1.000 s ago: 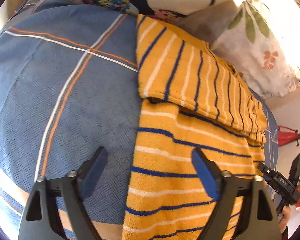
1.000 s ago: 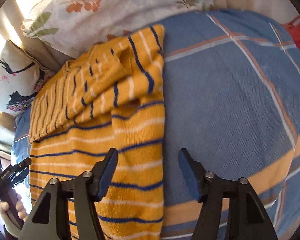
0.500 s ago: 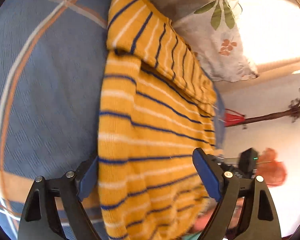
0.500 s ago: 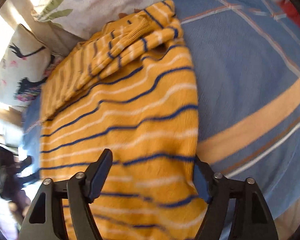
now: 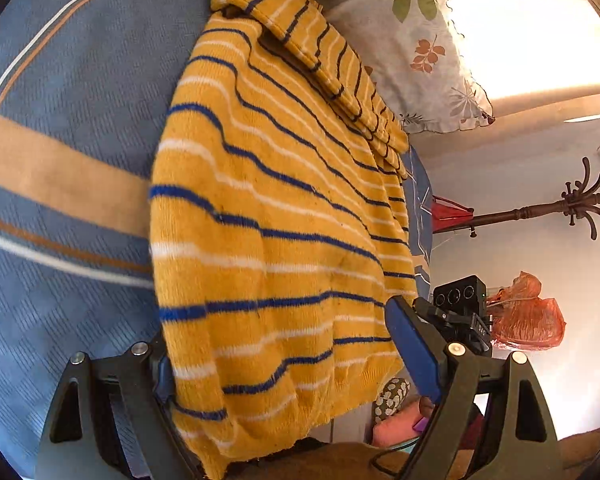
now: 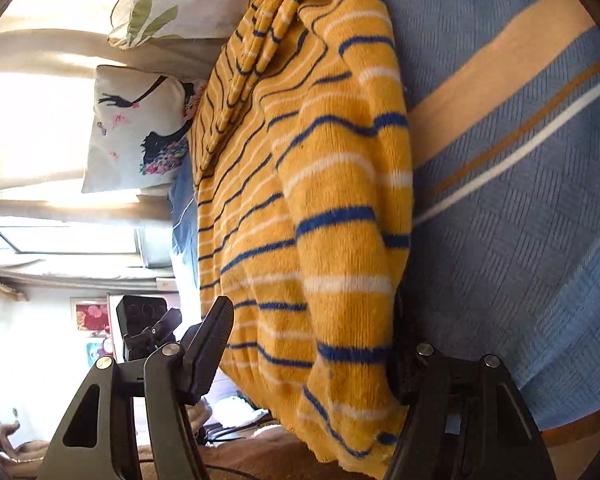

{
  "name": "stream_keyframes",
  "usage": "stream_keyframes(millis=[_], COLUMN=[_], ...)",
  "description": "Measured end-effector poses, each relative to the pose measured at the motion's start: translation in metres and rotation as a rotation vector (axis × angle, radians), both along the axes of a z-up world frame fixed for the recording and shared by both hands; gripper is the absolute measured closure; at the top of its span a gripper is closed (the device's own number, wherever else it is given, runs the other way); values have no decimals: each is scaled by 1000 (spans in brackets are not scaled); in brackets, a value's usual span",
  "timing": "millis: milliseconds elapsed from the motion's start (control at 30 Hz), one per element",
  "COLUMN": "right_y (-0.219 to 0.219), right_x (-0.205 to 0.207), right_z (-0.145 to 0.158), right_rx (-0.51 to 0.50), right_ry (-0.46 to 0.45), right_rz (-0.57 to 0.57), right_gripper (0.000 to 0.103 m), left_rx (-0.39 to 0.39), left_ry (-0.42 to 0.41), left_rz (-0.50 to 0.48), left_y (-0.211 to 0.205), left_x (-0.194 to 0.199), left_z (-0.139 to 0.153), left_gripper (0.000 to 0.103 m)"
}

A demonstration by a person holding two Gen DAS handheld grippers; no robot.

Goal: Fold small clothes
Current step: 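Move both grippers to the sweater hem and grasp it, then lift the hem with both grippers and fold it over toward the collar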

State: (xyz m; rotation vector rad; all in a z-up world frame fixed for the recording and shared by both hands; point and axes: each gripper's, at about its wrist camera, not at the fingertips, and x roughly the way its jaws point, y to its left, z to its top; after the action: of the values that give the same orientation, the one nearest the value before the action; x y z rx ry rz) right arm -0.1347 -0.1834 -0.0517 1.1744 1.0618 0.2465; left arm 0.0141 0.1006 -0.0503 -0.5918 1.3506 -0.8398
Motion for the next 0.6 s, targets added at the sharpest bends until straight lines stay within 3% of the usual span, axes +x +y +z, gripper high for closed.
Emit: stream_keyframes(millis=[133, 233, 267, 300, 333, 367, 400, 600], right_y=[16, 24, 24, 25, 24, 21, 19, 21], right_x=[-13, -19, -21, -22, -24, -27, -28, -31], right_z=[-1, -1, -2, -3, -4, -6, -9, 16], right_rx=[16, 13, 10, -3, -27, -54, -76, -145], right_ry=[-33, -52, -48, -44, -35, -17, 4, -63], right_rz=[125, 162, 168, 169, 168, 167, 168, 227], right_gripper=[33, 35, 41, 51, 60, 82, 89, 92], left_rx=[23, 37, 63, 104, 141, 162, 160, 125], left_ry=[-59, -59, -59, -58, -45, -23, -19, -76], left_rz=[59, 122, 145, 157, 151, 152, 178, 268], left_y=[-6, -7, -6, -5, -5, -2, 5, 32], left_x=[-22, -31, -33, -34, -32, -31, -31, -49], left_z=[1, 1, 2, 1, -1, -4, -4, 22], left_gripper=[15, 16, 29, 60, 83, 95, 96, 96])
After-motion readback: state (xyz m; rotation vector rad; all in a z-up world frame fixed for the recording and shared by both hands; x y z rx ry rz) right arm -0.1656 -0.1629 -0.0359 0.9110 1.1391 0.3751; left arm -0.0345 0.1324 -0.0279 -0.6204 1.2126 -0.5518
